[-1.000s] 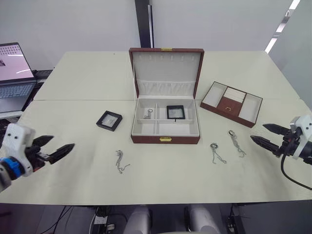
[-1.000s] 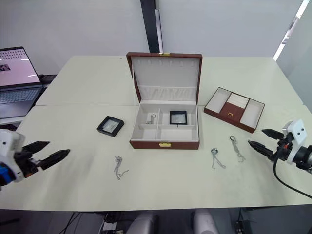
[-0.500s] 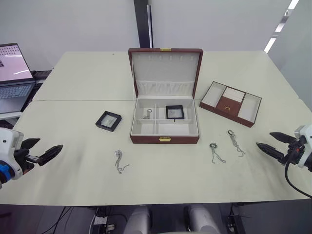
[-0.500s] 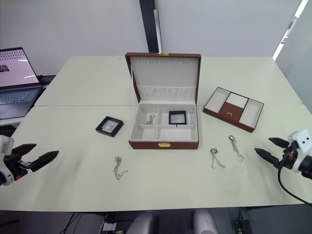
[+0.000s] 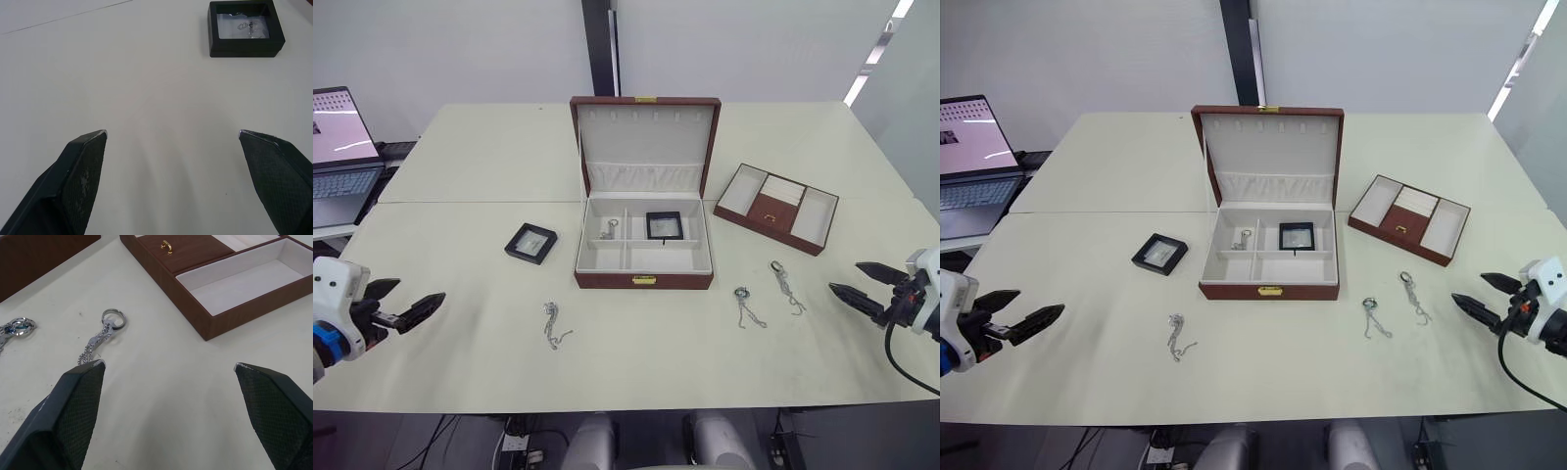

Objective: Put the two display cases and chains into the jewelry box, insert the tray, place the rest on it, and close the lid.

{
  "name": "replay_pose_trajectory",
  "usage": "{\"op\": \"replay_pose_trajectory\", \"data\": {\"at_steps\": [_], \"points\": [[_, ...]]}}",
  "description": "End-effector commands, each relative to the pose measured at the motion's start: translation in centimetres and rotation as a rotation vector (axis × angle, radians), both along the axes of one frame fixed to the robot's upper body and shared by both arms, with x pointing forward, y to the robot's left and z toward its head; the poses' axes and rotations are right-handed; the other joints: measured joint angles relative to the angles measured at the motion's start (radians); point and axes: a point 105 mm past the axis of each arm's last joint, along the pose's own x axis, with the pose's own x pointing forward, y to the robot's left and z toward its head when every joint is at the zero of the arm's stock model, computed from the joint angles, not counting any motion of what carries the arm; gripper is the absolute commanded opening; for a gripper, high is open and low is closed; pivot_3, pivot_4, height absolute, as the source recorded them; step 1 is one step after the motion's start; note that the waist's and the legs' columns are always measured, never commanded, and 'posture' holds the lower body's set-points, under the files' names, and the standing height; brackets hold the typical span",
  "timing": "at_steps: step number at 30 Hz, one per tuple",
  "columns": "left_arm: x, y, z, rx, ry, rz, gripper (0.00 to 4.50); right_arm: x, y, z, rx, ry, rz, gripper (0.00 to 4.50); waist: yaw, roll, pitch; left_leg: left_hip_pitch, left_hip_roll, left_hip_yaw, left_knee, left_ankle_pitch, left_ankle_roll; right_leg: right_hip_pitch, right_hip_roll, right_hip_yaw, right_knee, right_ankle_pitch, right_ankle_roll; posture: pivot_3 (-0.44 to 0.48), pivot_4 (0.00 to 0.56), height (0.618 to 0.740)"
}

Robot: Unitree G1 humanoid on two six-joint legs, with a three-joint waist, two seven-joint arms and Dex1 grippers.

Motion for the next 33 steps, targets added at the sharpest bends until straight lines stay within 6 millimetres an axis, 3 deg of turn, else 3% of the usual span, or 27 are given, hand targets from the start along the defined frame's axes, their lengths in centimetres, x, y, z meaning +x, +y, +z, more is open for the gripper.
{"op": "replay_pose_trajectory", "data": {"at_steps": [1, 4, 12, 17, 22, 29, 33], "points": [[0.3, -0.4, 0.7, 0.052, -0.002, -0.049, 4.46, 0.3, 0.2, 1.6, 0.017, -0.064, 0.008, 4.5, 0.0, 0.0, 0.0, 0.0, 0.0, 0.0, 0.0, 0.0, 0.0, 0.0, 0.0, 0.0, 0.0, 0.0, 0.0, 0.0, 0.15, 0.74], [0.6, -0.8, 1.0, 0.051, -0.005, -0.071, 4.46, 0.3, 0.9, 1.9, 0.034, -0.078, 0.033, 4.5, 0.0, 0.0, 0.0, 0.0, 0.0, 0.0, 0.0, 0.0, 0.0, 0.0, 0.0, 0.0, 0.0, 0.0, 0.0, 0.0, 0.15, 0.74], [0.4, -2.8, 0.0, 0.113, 0.122, -0.246, 4.46, -0.4, 6.9, 3.9, 0.067, -0.104, 0.255, 4.5, 0.0, 0.0, 0.0, 0.001, 0.0, 0.0, -0.003, 0.0, 0.0, -0.001, 0.0, 0.0, 0.0, 0.0, 0.0, 0.0, 0.15, 0.74], [1.2, -3.7, 0.4, 0.16, 0.151, -0.343, 4.46, -1.5, 10.8, 4.7, 0.088, -0.103, 0.397, 4.5, 0.001, 0.0, 0.0, 0.001, 0.001, -0.001, -0.006, 0.0, 0.0, -0.002, 0.001, -0.001, 0.0, -0.001, -0.002, 0.0, 0.15, 0.74], [3.5, -5.2, 0.6, 0.238, 0.15, -0.46, 4.46, -2.8, 15.2, 5.4, 0.101, -0.117, 0.553, 4.5, 0.003, 0.0, 0.0, 0.0, 0.001, -0.001, -0.006, 0.0, 0.0, -0.002, 0.001, -0.002, 0.0, -0.001, -0.002, 0.0, 0.15, 0.74], [7.2, -6.7, 0.8, 0.341, 0.174, -0.601, 4.46, -3.9, 18.8, 6.2, 0.103, -0.153, 0.663, 4.5, 0.002, -0.001, 0.0, -0.001, 0.0, -0.001, -0.006, 0.001, -0.001, -0.004, 0.001, -0.002, 0.001, -0.001, -0.002, 0.0, 0.15, 0.74], [9.2, -7.8, 1.3, 0.371, 0.178, -0.678, 4.46, -4.5, 19.9, 6.2, 0.103, -0.162, 0.674, 4.5, 0.002, -0.001, 0.0, -0.003, 0.0, -0.001, -0.005, 0.001, -0.001, -0.006, 0.002, -0.002, 0.002, -0.001, -0.002, 0.0, 0.15, 0.74]]}}
